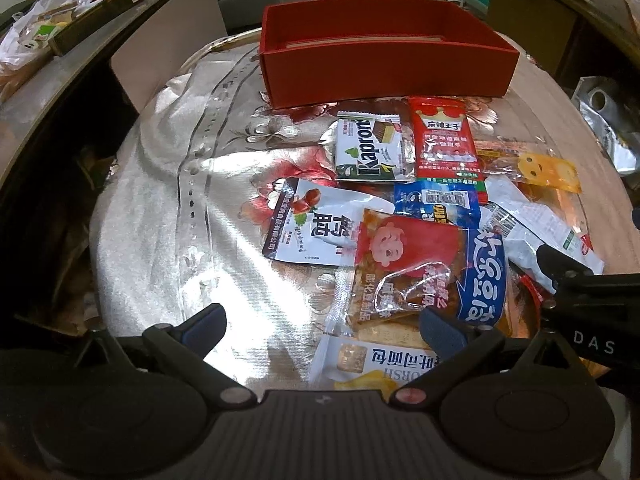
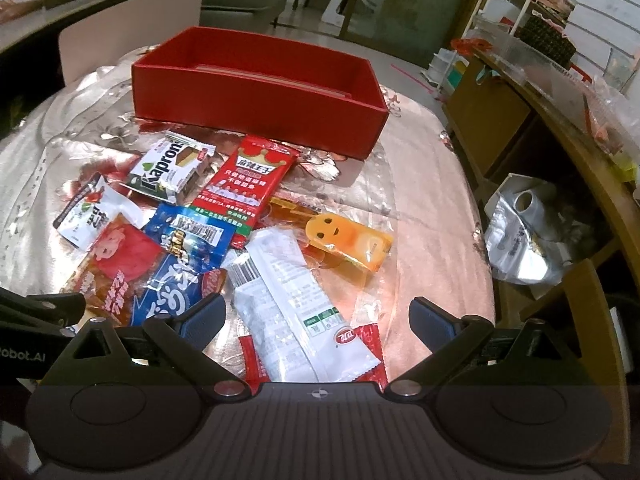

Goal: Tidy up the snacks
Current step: 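Move both tools over the snack pile toward the packets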

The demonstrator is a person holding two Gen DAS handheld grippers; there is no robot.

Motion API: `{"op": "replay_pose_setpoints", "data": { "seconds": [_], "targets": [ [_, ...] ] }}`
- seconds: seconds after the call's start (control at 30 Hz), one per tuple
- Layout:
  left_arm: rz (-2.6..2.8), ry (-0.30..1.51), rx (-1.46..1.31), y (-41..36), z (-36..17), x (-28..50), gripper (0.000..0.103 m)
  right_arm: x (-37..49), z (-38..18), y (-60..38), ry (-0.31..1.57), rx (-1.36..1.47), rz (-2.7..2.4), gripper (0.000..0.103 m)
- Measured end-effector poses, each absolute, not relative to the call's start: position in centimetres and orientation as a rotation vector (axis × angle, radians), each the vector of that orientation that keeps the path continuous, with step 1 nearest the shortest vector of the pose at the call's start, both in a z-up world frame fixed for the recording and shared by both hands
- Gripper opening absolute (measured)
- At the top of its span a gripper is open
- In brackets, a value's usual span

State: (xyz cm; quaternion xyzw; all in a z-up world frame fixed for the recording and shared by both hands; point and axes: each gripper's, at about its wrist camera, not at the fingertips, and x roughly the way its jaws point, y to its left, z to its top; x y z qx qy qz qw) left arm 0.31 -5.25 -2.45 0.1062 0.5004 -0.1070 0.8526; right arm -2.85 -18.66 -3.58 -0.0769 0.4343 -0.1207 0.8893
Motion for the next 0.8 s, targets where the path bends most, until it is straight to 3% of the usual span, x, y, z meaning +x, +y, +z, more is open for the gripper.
{"op": "replay_pose_setpoints", "data": {
  "seconds": [0.8],
  "targets": [
    [-0.244, 1.048, 0.230, -5.40, -2.34, 0.17, 0.100, -2.70, -3.89, -18.82, 0.927, -0.124, -0.216, 0.097]
  ]
}}
